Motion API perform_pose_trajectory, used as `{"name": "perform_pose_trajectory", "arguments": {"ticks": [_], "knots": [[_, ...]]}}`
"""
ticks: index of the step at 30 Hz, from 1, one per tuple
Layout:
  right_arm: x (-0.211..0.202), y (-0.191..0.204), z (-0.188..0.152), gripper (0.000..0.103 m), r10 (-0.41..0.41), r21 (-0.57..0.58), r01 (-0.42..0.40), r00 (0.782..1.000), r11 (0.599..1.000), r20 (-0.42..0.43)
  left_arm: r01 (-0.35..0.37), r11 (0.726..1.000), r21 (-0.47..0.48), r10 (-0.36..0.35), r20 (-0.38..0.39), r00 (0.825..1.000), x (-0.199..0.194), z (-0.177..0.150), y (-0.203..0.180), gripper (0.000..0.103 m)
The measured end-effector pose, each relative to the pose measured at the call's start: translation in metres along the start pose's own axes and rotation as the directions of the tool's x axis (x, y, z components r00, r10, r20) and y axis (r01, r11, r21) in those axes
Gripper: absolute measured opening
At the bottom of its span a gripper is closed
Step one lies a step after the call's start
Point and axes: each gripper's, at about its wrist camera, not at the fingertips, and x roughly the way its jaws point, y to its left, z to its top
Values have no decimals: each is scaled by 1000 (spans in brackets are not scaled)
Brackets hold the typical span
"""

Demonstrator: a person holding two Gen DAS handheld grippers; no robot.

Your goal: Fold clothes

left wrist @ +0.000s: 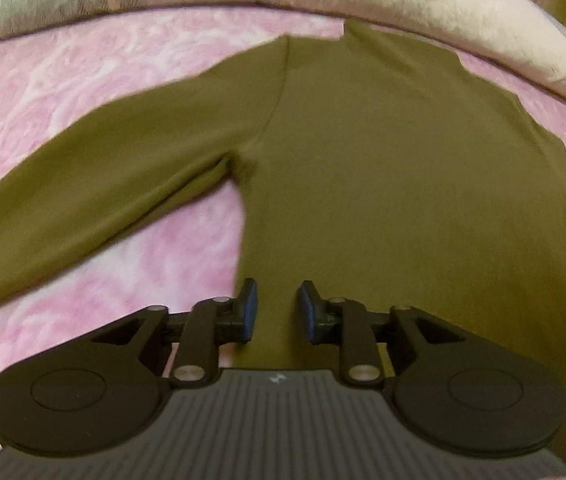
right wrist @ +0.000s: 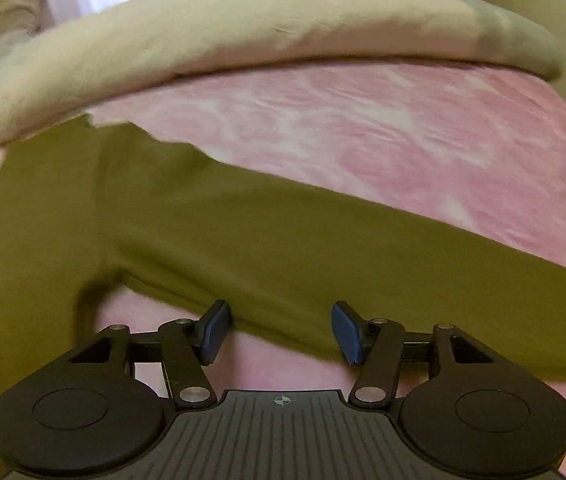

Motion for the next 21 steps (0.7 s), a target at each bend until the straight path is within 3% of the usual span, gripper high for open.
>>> {"name": "perform_pose_trajectory", "arguments": {"ticks": [4,8,12,13,15,16,18,21], "knots": [[-15,-4,21,55,-11,42,10,1000,999,28,19,1000,-14,-18,58,998,-10,30,8,16],[-2,52,62,55,164,-57,-159,980,986,111,60,998,21,-62,154,986,20,94,-4,16],[44,123,88,53,338,-219,-320,940,922,47,77,994,83,-87,120,989,80,148,-16,16],[58,133,93,46,332,-242,-315,943,918,32,70,992,103,-83,118,990,92,159,-18,19],[86,151,102,45,308,-281,-293,951,914,8,58,989,134,-77,138,987,107,176,-18,20],[92,153,108,46,291,-279,-269,956,922,41,47,990,137,-68,151,986,111,187,-18,20],[104,145,127,46,246,-199,-225,965,954,87,20,992,121,-41,174,984,114,206,-17,21],[96,133,142,46,248,-111,-236,963,965,110,-7,999,44,-2,195,981,101,214,-6,20]]}}
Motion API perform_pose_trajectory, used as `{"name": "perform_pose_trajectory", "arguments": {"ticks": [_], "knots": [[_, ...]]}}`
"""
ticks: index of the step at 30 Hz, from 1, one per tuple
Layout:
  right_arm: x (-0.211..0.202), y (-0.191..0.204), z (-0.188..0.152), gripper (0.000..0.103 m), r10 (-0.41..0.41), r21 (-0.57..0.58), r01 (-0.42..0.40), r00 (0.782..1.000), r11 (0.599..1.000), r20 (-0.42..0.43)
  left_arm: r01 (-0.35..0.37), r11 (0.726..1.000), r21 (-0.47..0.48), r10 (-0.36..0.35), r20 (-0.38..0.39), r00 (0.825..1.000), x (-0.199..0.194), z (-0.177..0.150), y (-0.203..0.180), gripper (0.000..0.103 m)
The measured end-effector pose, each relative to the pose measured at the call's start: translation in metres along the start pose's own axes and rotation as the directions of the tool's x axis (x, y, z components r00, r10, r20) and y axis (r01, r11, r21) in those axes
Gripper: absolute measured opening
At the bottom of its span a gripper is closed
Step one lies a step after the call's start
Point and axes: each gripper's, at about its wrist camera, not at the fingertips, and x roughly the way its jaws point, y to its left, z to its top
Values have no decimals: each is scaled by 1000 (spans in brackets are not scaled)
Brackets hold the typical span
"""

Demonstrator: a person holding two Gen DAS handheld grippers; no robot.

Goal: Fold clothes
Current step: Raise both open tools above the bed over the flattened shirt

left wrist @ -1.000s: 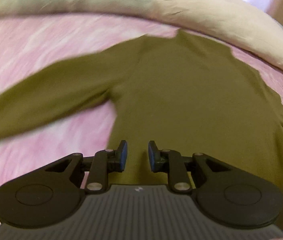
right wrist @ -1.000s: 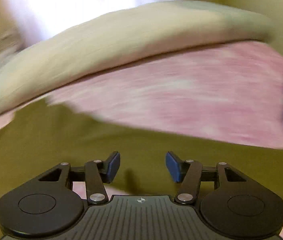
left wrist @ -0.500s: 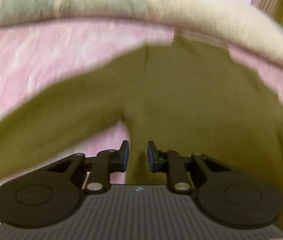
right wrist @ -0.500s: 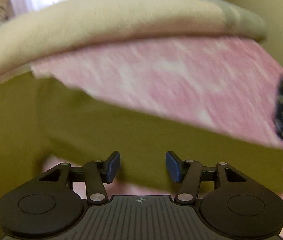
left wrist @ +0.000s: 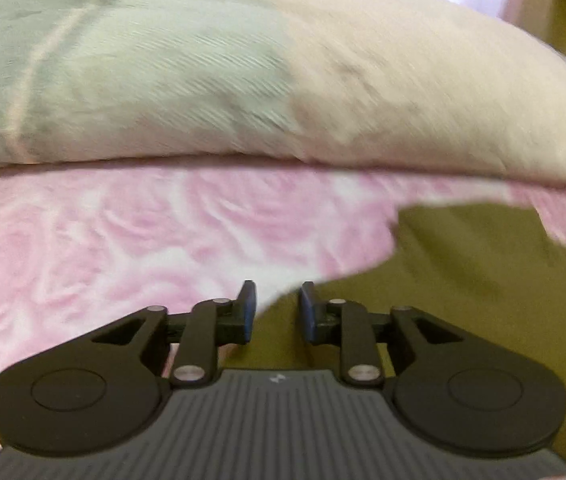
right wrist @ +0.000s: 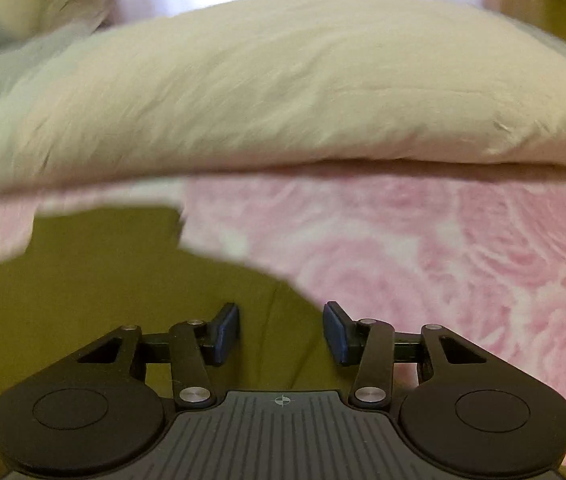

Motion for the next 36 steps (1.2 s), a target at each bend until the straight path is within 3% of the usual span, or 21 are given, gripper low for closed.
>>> {"name": "perform_pose_trajectory", "arguments": {"ticks": [2,4,8,11,15,18,22,23,24,26,29,31,32,33,35,36], "knots": [[-17,-1,2,46,13,-4,-13,1000,1000,20,39,999,-19,-39,18,999,-24,-11,2,16],[-44,7,-10,46,77,-28,-76,997,997,23,81,996,44,-81,5,997,-49,-34,-6,15],[-96,36,-75,46,148,-167,-152,988,974,-39,120,984,133,-110,-78,991,-108,-116,-21,11],[-133,48,-145,46,153,-244,-177,982,954,-114,111,981,157,-89,-141,986,-162,-190,-27,11],[-190,46,-235,46,117,-267,-170,972,949,-204,31,987,155,1,-201,980,-239,-278,-31,11],[-235,36,-286,46,63,-257,-141,955,956,-289,-34,994,104,62,-285,957,-284,-322,-28,11],[-268,20,-320,46,-2,-174,-71,923,982,-384,-70,993,99,104,-395,913,-309,-342,-27,12],[-275,20,-324,46,-23,-165,-47,917,985,-399,-75,993,86,103,-394,913,-315,-341,-26,11],[-281,20,-327,46,-45,-156,-22,909,987,-415,-71,995,67,91,-358,929,-321,-335,-26,11],[-296,23,-322,46,-46,-103,11,939,995,-340,-35,999,28,41,-261,964,-332,-319,-25,12],[-296,45,-311,46,-25,-59,13,977,998,-210,17,1000,14,-15,-153,988,-328,-308,-26,18],[-296,60,-303,46,-14,-31,10,993,999,-121,28,1000,4,-27,-173,985,-307,-312,-24,20],[-287,67,-306,46,-17,-15,15,993,1000,-118,27,1000,-7,-28,-215,976,-295,-317,-23,20],[-276,73,-313,46,-24,1,24,988,1000,-150,22,1000,-20,-27,-275,961,-285,-325,-21,19],[-270,83,-332,46,-54,19,61,968,998,-244,37,999,-6,-37,-276,961,-295,-336,-17,19],[-275,88,-341,46,-72,21,81,962,997,-263,55,998,14,-48,-314,948,-300,-340,-16,20]]}}
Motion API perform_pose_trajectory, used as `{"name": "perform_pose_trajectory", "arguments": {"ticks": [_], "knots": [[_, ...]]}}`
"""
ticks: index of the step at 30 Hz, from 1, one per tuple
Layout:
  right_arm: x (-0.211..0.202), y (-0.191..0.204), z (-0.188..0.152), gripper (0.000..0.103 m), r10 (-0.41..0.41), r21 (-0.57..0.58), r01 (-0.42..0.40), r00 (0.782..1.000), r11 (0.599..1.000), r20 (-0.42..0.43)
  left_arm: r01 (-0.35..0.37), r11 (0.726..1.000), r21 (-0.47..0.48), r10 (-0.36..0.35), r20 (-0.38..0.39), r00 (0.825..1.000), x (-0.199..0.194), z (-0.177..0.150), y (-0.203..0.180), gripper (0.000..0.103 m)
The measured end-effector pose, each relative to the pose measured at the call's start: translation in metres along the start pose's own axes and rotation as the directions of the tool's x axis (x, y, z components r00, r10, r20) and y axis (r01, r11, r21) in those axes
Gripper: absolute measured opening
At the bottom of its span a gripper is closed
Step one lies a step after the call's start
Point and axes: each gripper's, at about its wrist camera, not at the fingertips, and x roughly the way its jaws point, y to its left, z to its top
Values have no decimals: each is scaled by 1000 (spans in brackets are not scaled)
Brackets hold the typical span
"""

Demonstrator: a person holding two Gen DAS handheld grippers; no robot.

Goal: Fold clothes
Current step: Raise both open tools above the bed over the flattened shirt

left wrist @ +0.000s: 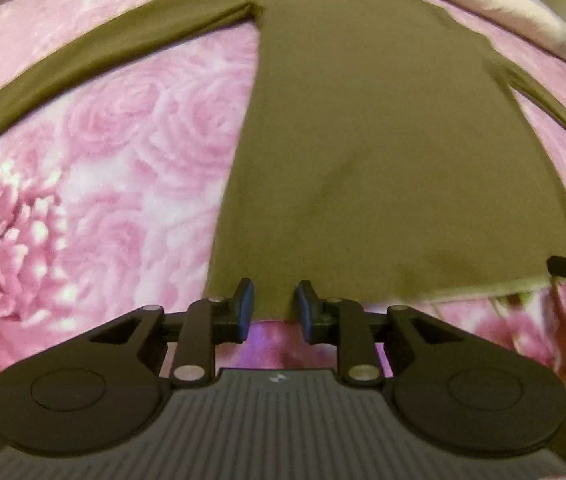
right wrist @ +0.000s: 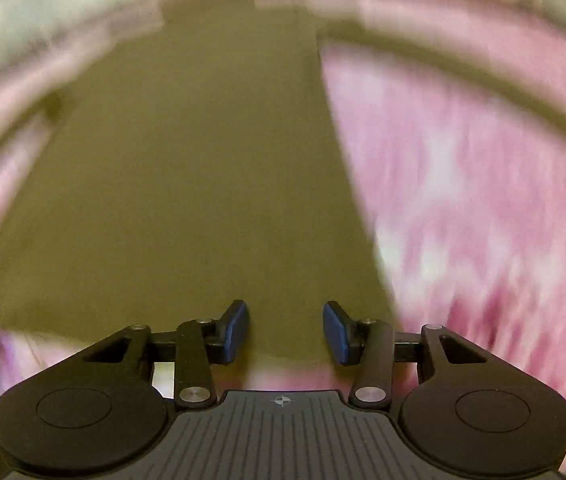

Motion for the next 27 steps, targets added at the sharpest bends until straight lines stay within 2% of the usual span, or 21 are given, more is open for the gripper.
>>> {"name": "perform_pose_trajectory", "arguments": {"ticks": [1,3,6,9,15,16,17,18,19,21,24,27], "knots": [[-3,4,-10,46,-19,7,19,1000,1000,-20,11,1000,16,-10,-61,998,-3,-7,2,20],[-15,8,-31,46,-45,39,51,989,998,-140,19,1000,14,-17,-131,991,-17,-22,12,20],[-52,12,-53,46,-21,132,45,984,990,-175,12,1000,-1,-12,-134,991,-59,-27,31,20],[-102,24,-58,46,7,174,15,992,985,-126,-7,1000,21,9,-75,997,-109,-15,45,25],[-194,64,-31,46,1,238,-13,999,971,52,-39,998,56,34,84,996,-201,25,48,38],[-206,68,-26,52,-2,252,-17,997,968,77,-33,998,57,26,108,994,-214,31,47,39],[-217,71,-20,75,-6,265,-21,995,964,101,-25,998,56,18,124,992,-223,35,47,40],[-228,74,-15,86,-10,278,-25,992,960,125,-15,998,56,7,138,990,-233,37,44,41],[-240,78,-10,89,-10,275,-31,989,961,147,-4,998,60,-5,151,989,-242,39,42,41],[-266,85,-3,89,-8,264,-44,981,964,192,4,998,61,-15,168,986,-257,40,38,44],[-292,96,5,89,-18,252,-34,979,967,202,6,999,44,-13,174,985,-270,33,36,44],[-297,104,11,89,-23,235,-18,985,972,173,-10,1000,16,7,167,986,-278,24,40,45]]}}
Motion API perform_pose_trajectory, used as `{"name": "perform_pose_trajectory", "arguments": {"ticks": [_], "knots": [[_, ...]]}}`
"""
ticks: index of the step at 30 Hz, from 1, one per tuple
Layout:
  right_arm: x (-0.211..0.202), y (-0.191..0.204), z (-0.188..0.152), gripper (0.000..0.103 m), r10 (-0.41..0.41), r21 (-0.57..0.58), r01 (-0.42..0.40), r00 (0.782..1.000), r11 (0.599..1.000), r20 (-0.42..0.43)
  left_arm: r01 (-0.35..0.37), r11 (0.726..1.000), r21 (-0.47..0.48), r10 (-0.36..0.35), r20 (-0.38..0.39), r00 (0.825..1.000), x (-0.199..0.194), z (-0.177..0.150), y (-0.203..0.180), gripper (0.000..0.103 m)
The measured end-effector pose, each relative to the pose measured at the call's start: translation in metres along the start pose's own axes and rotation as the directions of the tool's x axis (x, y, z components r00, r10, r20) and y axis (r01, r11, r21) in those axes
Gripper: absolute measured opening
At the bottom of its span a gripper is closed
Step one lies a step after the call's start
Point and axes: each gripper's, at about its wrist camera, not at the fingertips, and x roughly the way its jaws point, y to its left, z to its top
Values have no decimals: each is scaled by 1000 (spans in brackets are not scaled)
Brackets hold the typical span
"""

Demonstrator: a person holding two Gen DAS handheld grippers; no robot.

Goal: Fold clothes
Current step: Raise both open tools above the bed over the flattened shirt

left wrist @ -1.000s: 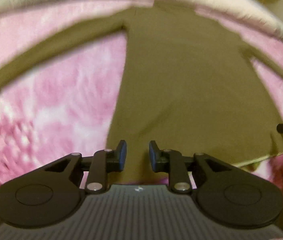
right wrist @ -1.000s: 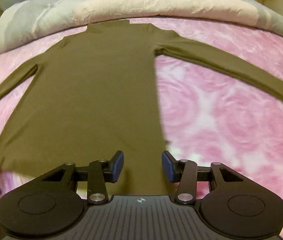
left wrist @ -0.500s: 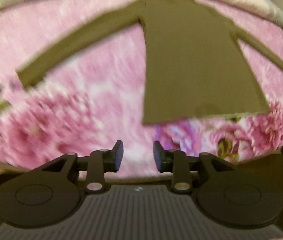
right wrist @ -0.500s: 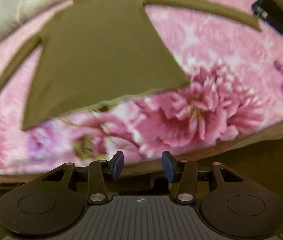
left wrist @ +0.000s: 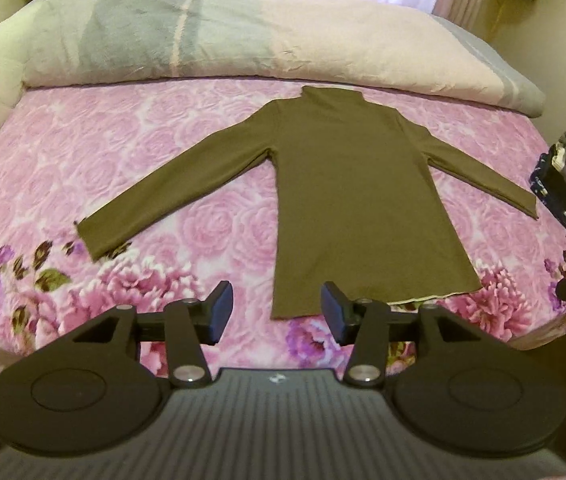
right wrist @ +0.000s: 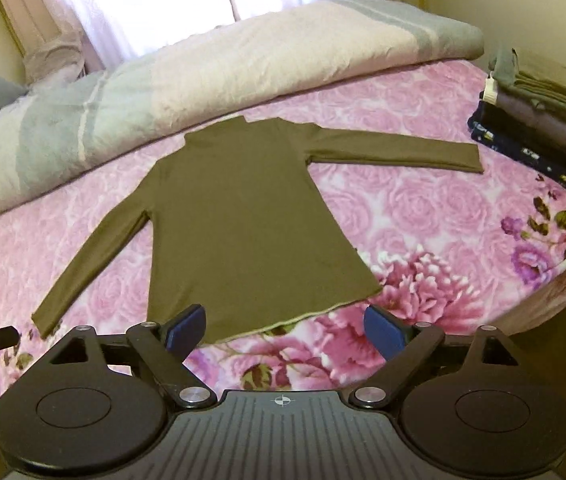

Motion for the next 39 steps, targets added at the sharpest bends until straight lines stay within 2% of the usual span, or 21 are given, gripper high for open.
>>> {"name": "perform_pose_trajectory", "arguments": {"ticks": [4,11,17,24,39], "knots": [[15,14,-1,89,-27,-45,24,998,999,-53,-42,999,-30,41,-24,999,-5,-7,8,45],[27,23,-3,89,-57,-141,47,996,989,-68,-98,994,-55,97,-20,995,-11,-6,2,47],[32,10,6,89,-58,-169,42,994,985,-92,-115,991,-62,116,3,993,-17,2,-18,49],[31,2,14,89,-38,-221,13,993,975,-108,-135,989,-68,135,-4,991,-19,2,-39,49],[28,-10,10,89,-11,-245,-21,992,969,-129,-156,986,-64,155,-11,988,-25,-7,-55,49]]}}
